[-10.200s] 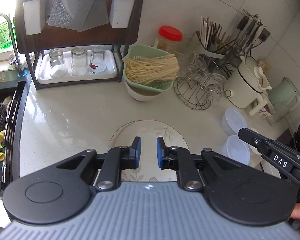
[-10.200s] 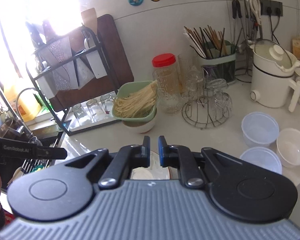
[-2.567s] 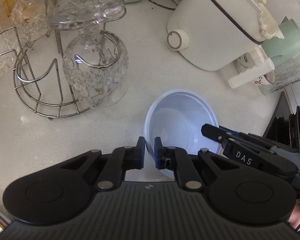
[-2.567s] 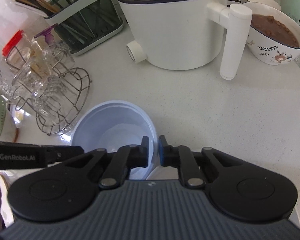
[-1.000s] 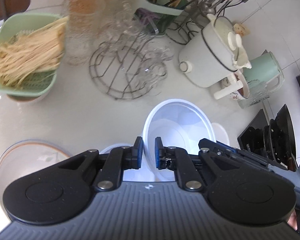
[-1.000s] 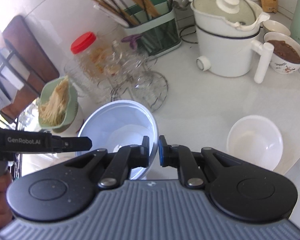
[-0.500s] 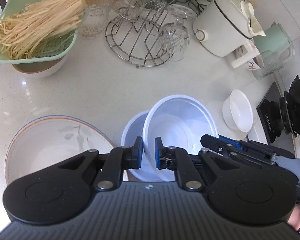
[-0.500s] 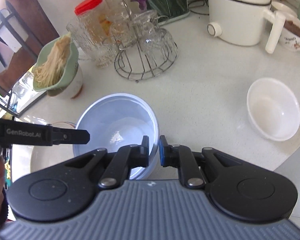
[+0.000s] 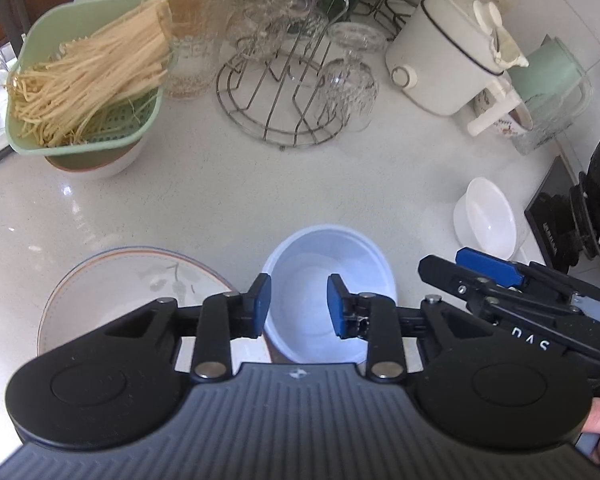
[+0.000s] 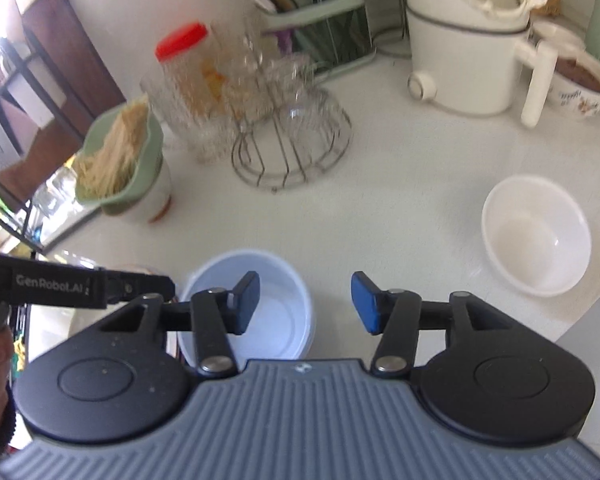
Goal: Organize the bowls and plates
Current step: 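Move the open right gripper to the white ceramic bowl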
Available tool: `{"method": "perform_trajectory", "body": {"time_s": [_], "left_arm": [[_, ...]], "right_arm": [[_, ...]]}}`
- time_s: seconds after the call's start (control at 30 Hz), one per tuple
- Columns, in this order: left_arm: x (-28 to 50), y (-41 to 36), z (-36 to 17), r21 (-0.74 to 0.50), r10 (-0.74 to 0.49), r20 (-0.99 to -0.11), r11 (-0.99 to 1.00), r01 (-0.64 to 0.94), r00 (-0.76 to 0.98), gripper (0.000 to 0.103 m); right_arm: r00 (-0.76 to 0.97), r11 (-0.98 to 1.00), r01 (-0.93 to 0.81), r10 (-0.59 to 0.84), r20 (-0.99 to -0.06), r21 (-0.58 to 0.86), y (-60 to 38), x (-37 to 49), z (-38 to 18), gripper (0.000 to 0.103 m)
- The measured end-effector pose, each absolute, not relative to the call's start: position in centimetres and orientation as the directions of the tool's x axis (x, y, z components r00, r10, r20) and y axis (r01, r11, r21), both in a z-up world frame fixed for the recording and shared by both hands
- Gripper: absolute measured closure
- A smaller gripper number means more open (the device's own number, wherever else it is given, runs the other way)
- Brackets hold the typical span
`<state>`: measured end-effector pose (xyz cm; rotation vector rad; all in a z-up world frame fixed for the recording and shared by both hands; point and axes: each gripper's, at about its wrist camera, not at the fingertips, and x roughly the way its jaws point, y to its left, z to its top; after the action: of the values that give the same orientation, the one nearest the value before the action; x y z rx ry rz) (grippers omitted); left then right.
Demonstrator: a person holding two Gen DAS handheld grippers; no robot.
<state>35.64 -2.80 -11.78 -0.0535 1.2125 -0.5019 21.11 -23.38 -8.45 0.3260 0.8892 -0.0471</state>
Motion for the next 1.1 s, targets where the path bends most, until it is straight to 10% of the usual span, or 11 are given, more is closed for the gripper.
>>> {"method": "perform_trajectory", "body": {"time_s": [1.1], "left_arm": [[28.2, -10.5, -4.6, -0.293, -0.493, -0.729, 0.851, 0.435, 0.475, 0.067]], "right_arm": [[0.816, 0.965, 0.16, -0.011, -0.579, 0.206, -30.5, 13.9, -2.0, 0.05]]}}
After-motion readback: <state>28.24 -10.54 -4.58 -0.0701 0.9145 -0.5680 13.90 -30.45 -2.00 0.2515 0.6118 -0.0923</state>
